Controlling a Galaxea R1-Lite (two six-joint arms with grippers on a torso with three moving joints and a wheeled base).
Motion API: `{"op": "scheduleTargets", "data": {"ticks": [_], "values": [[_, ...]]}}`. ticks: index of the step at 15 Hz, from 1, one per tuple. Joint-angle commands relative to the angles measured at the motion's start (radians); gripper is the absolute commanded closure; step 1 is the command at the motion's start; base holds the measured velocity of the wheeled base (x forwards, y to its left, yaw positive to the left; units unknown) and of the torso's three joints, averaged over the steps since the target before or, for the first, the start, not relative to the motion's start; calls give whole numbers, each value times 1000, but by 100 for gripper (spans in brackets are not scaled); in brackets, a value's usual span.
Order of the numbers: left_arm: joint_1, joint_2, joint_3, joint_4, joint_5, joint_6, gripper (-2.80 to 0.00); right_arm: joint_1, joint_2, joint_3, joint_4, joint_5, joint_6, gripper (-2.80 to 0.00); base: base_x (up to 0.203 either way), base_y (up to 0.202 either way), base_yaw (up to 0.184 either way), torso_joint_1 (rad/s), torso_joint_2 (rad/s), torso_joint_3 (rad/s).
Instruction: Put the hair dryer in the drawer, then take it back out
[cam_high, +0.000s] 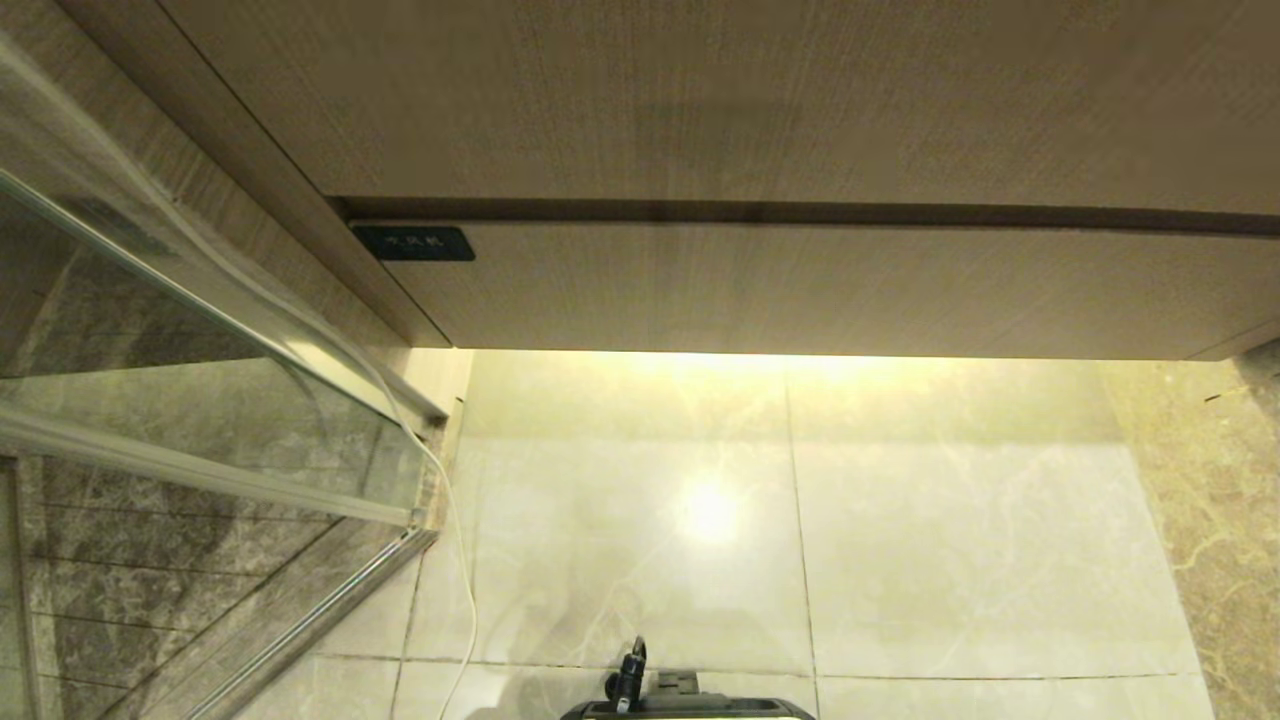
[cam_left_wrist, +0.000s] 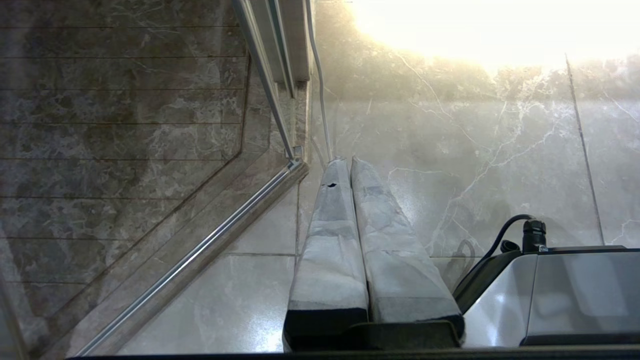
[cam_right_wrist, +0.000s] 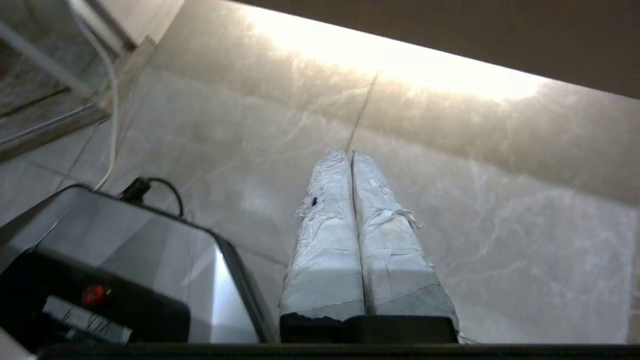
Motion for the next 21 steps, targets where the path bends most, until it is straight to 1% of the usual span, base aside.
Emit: {"op": "scheduleTargets", "data": {"ticks": [1,3,4,17,18,20,21], "values": [[0,0,0,0,0,0,0,1,-59,15,-19,-45,-4,0,0,0,0,0,0,0],[0,-2,2,0,0,0,0,-1,-59,45,-67,-102,-3,0,0,0,0,0,0,0],[0,0,1,0,0,0,0,-2,-59,51,-76,-109,-3,0,0,0,0,0,0,0],[0,0,2,0,0,0,0,-8,-59,57,-86,-108,8,0,0,0,0,0,0,0],[0,0,2,0,0,0,0,-8,-59,57,-86,-109,14,0,0,0,0,0,0,0],[0,0,2,0,0,0,0,-10,-59,57,-91,-122,57,0,0,0,0,0,0,0],[0,-2,0,0,0,0,0,-9,-59,57,-91,-119,43,0,0,0,0,0,0,0]]}}
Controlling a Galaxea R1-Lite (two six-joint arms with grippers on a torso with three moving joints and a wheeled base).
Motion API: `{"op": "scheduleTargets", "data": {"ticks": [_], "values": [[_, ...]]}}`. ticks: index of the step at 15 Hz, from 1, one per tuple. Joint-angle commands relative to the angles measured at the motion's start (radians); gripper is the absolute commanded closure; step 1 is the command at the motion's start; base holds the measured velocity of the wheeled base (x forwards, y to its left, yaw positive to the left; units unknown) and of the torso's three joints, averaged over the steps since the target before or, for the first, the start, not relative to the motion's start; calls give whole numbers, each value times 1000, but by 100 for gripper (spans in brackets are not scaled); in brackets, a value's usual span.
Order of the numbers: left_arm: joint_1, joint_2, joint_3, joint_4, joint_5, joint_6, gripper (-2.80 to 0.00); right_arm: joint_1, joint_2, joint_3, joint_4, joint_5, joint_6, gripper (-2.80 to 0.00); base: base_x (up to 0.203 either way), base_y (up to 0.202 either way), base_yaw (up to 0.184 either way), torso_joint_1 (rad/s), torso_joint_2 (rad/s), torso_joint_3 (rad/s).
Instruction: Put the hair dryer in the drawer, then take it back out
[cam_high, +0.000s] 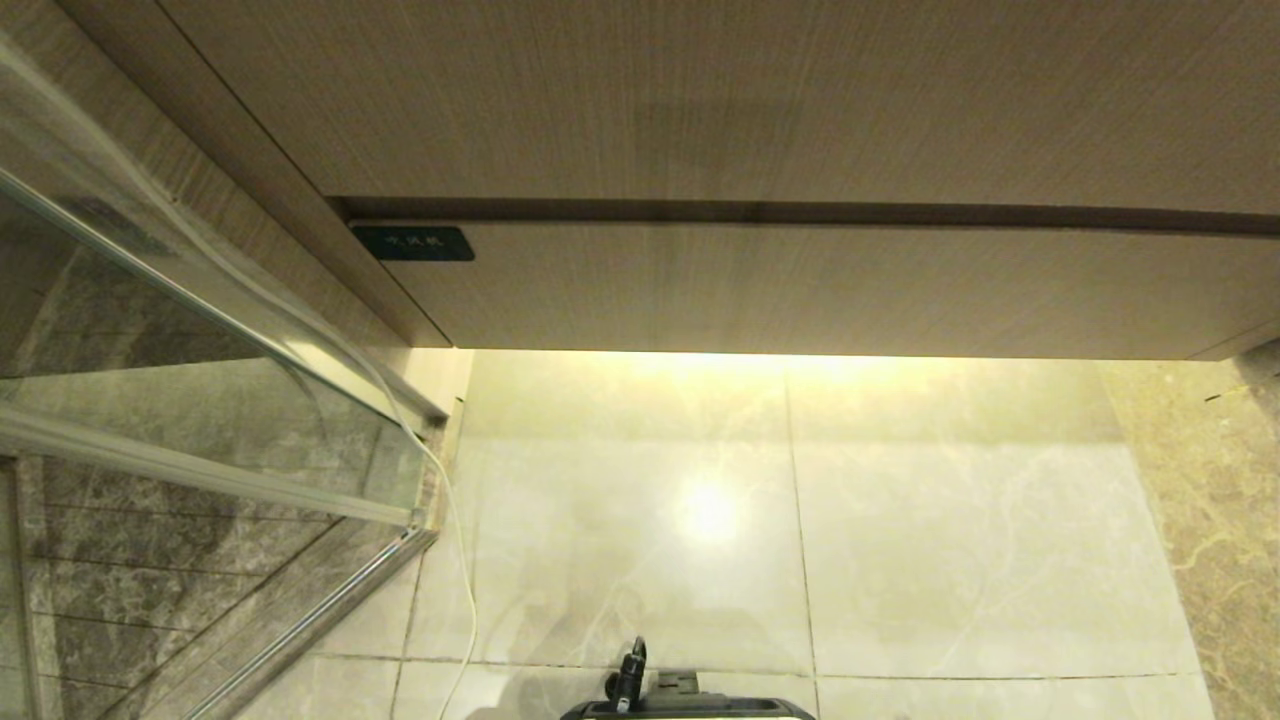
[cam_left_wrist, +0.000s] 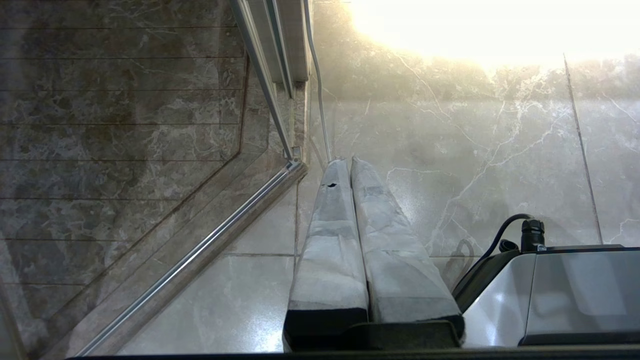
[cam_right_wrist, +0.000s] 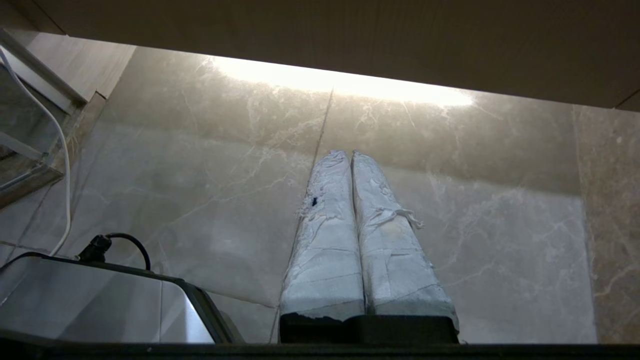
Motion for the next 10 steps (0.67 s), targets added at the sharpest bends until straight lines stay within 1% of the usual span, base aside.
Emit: {"op": "scheduleTargets", "data": {"ticks": [1,3,5,6,7,8,9,10], "values": [[0,-2,2,0,0,0,0,-1,-37,40,0,3,-13,0,0,0,0,0,0,0],[0,0,1,0,0,0,0,-1,-37,40,-11,-20,-45,0,0,0,0,0,0,0],[0,0,0,0,0,0,0,-1,-37,40,-10,-9,-84,0,0,0,0,0,0,0],[0,-2,2,0,0,0,0,1,-37,40,-10,-7,-81,0,0,0,0,0,0,0],[0,-2,1,0,0,0,0,0,-37,40,-3,0,-46,0,0,0,0,0,0,0],[0,-2,1,0,0,0,0,0,-37,40,39,7,-10,0,0,0,0,0,0,0],[-1,-1,0,0,0,0,0,0,-37,39,79,9,4,0,0,0,0,0,0,0],[-1,-1,2,0,0,0,0,-1,-37,40,54,9,20,0,0,0,0,0,0,0]]}}
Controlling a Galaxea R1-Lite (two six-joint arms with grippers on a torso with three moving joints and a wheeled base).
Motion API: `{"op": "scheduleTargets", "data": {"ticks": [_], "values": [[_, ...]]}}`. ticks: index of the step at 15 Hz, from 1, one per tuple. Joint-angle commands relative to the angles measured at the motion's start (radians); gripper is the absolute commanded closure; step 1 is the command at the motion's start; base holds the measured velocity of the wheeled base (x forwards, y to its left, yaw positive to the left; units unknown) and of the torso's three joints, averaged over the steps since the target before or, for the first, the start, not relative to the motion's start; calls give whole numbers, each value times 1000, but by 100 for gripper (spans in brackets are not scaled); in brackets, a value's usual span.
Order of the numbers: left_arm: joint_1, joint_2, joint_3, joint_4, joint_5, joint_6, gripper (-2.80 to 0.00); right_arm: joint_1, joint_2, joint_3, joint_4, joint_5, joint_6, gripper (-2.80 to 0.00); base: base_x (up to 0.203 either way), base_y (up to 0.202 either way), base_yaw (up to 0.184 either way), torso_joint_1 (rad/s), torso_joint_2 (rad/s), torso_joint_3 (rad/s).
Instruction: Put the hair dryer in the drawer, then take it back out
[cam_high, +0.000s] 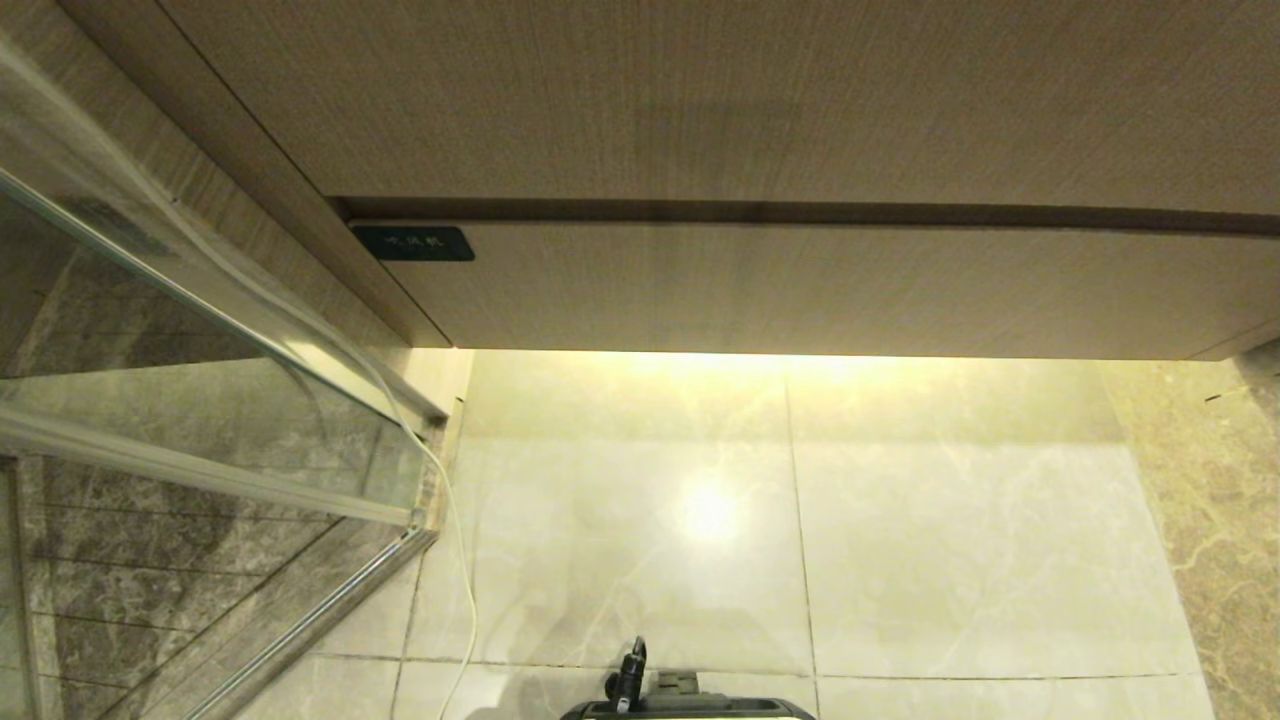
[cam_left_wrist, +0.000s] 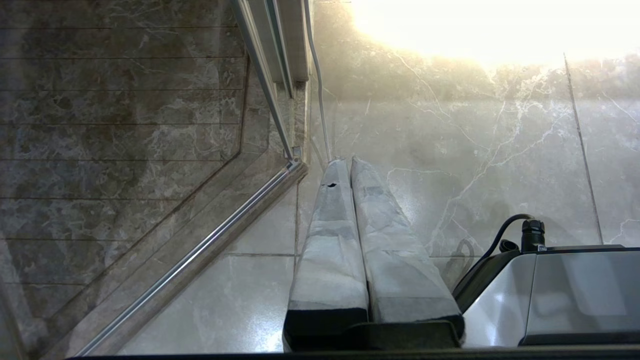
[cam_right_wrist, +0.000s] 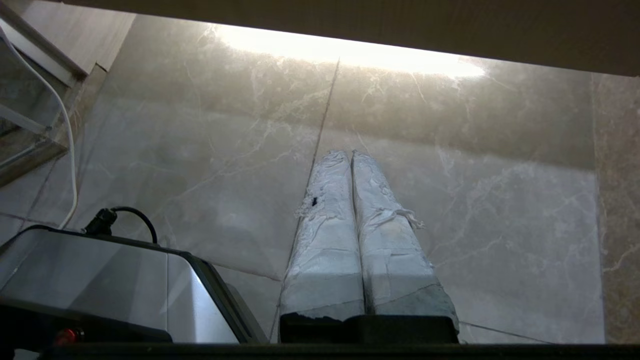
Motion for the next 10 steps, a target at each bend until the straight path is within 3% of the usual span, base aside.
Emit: {"op": "scheduleTargets", "data": {"ticks": [1,10], "values": [[0,-1,2,0,0,0,0,2,-37,40,-13,1,4,0,0,0,0,0,0,0],[0,0,2,0,0,0,0,0,-37,40,-12,-2,24,0,0,0,0,0,0,0]]}}
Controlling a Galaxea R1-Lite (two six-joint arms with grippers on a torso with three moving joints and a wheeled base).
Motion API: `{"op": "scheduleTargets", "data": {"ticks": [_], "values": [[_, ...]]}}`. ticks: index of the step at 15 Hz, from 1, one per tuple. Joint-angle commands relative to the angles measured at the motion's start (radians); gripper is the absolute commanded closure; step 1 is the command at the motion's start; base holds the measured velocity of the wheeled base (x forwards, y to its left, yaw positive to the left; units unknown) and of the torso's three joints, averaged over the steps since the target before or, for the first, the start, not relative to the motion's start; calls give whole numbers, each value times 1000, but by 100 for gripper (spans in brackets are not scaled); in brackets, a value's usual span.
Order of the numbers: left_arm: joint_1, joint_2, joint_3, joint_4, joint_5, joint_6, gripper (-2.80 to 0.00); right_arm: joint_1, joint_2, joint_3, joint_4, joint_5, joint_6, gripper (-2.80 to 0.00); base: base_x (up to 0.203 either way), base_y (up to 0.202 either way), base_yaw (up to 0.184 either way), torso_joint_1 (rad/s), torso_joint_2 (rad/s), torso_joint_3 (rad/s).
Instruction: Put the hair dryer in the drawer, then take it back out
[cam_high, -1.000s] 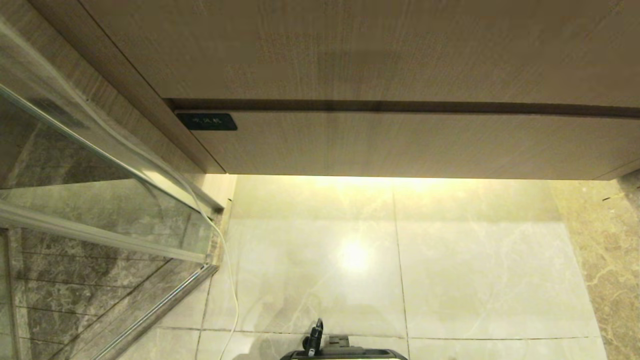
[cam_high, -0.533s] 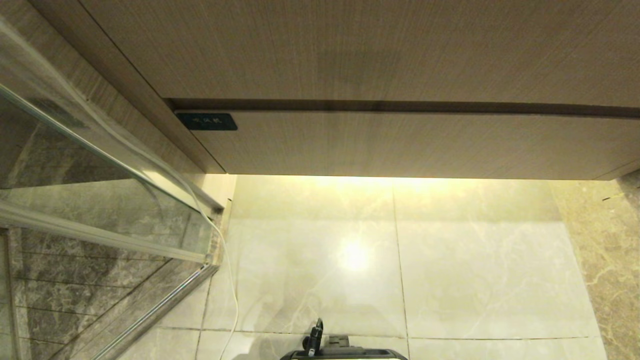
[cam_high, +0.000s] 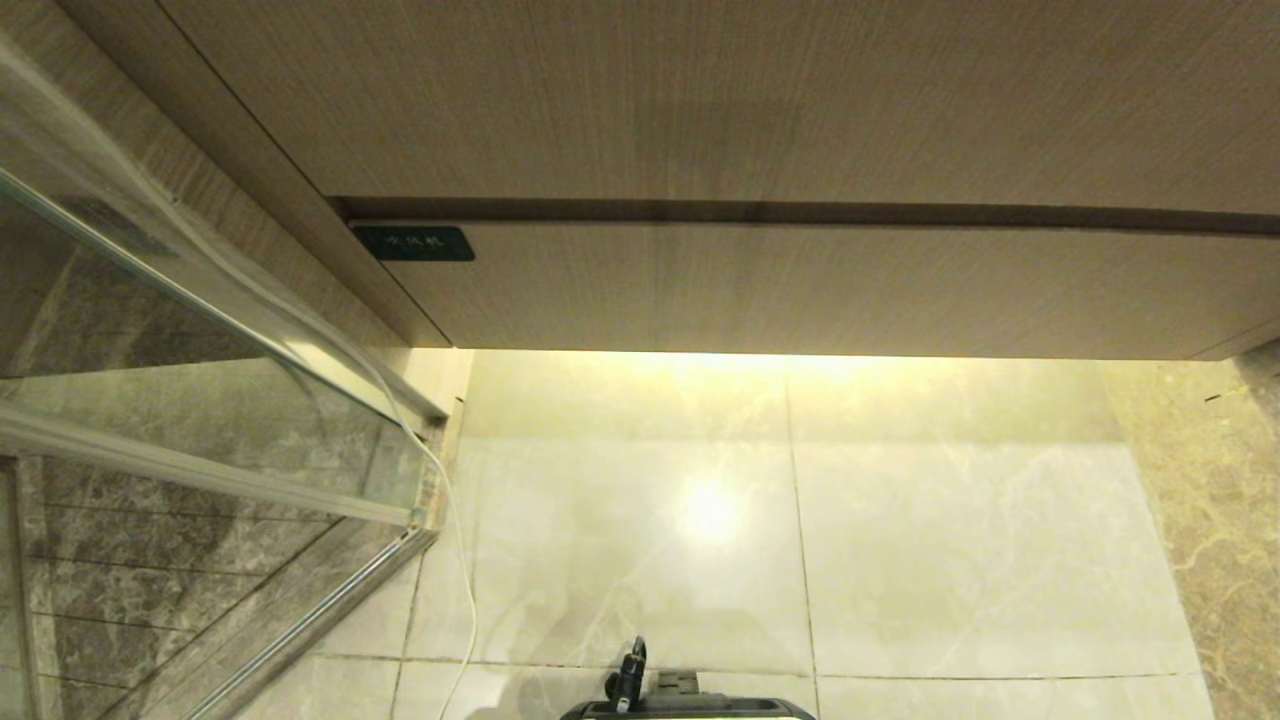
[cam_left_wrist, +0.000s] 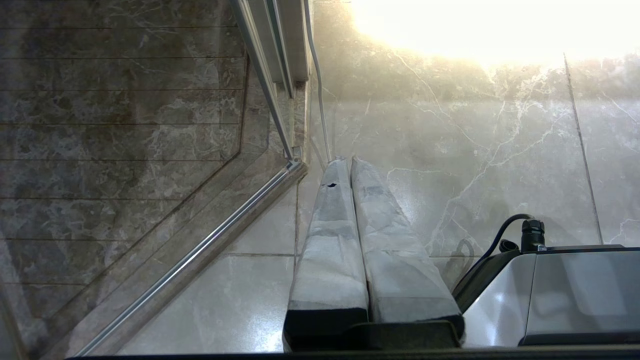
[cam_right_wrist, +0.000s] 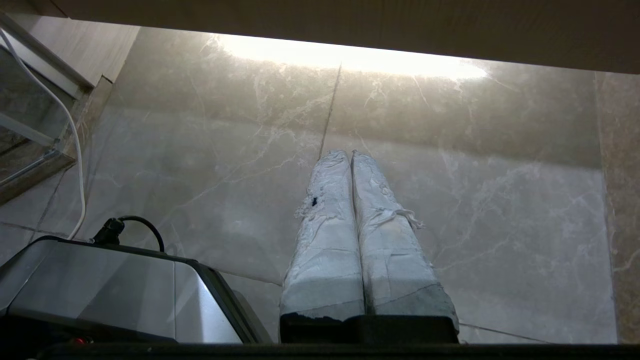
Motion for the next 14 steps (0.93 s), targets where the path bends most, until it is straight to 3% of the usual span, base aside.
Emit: {"op": "scheduleTargets", "data": {"ticks": [1,14], "values": [[0,-1,2,0,1,0,0,0,-38,40,-1,2,-3,0,0,0,0,0,0,0],[0,-2,0,0,1,0,0,0,-38,40,2,0,1,0,0,0,0,0,0,0]]}}
